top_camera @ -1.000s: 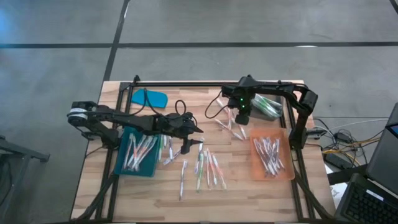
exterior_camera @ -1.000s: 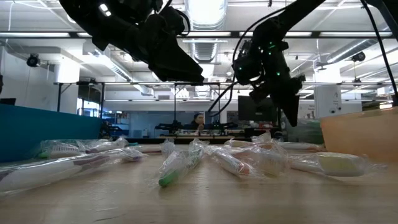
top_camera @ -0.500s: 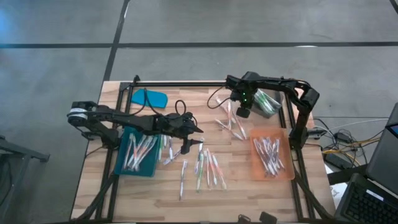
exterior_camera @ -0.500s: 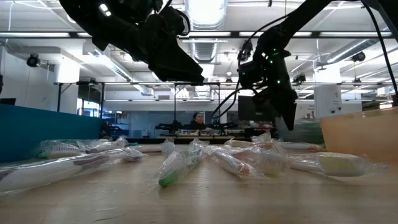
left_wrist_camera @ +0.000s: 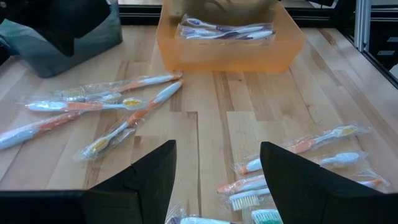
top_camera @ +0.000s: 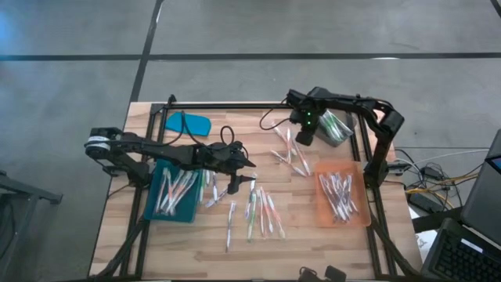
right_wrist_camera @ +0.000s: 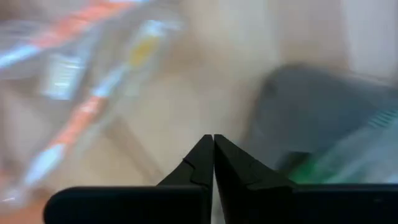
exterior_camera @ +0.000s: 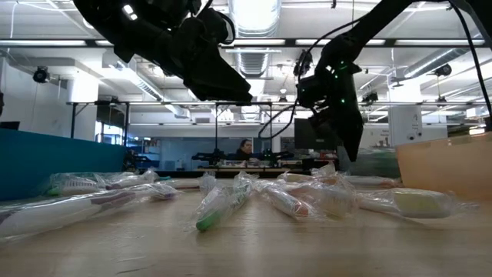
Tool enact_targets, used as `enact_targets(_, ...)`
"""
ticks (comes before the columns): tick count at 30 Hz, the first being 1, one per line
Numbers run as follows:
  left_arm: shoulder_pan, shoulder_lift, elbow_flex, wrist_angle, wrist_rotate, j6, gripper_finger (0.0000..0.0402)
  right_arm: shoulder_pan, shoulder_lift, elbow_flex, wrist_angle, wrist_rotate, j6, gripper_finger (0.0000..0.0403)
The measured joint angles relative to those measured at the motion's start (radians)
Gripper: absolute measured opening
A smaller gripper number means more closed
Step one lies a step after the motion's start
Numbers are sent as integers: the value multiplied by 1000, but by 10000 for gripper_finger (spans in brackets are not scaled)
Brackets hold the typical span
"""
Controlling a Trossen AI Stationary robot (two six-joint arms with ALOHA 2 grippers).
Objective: Pick & Place Toothbrushes
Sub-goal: Adjust the black bin, then put the purple toothbrush into the orange bin
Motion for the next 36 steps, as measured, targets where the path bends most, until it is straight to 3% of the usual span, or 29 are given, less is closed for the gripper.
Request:
enact_targets(11,0,0,0,0,0,0,236,118,-127,0,2,-38,15,8)
enact_targets(22,0,0,0,0,0,-12,236,314,-417,-35,-5,-38,103,8)
enact_targets(36,0,0,0,0,0,7,236,431,-823,-302,7,-3,368,8)
